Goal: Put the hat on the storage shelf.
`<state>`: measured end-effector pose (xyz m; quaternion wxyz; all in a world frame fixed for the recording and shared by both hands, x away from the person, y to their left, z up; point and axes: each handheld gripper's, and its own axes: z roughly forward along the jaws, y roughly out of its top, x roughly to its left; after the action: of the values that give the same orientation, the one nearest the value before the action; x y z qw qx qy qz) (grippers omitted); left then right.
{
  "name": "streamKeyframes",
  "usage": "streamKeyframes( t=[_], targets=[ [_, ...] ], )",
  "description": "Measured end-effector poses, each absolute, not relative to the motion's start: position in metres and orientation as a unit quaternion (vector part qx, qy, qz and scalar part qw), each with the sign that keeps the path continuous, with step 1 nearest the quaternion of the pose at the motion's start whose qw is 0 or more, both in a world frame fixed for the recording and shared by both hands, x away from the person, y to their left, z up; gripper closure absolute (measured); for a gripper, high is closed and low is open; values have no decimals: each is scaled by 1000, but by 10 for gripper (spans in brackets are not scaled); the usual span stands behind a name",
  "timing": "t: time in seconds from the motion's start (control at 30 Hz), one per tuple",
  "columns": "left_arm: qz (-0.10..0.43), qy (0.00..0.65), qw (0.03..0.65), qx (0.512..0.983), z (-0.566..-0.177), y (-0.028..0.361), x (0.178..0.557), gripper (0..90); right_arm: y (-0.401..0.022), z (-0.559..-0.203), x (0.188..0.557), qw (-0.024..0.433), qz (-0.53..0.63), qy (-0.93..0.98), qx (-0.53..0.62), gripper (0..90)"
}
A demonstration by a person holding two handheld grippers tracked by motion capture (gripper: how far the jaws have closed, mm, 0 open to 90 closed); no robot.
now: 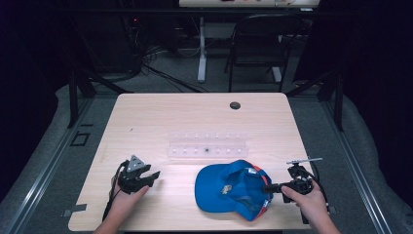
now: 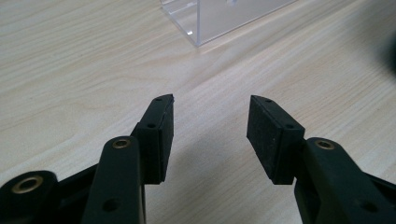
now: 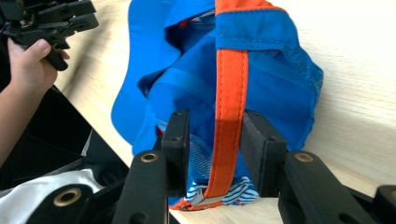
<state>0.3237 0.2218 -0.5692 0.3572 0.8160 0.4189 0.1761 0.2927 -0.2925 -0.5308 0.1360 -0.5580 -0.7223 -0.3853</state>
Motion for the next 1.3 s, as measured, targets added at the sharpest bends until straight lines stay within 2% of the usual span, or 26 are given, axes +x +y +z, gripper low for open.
streamKeyframes(
  t=[0.53,1.3],
  targets=[
    [176,420,359,815,-569,223,324,516,-284,-518,296,129,-379,-732,-551,757],
    [178,419,359,815,-570,222,324,516,-275,-492,303,107,-333,-762,-544,774]
  ],
)
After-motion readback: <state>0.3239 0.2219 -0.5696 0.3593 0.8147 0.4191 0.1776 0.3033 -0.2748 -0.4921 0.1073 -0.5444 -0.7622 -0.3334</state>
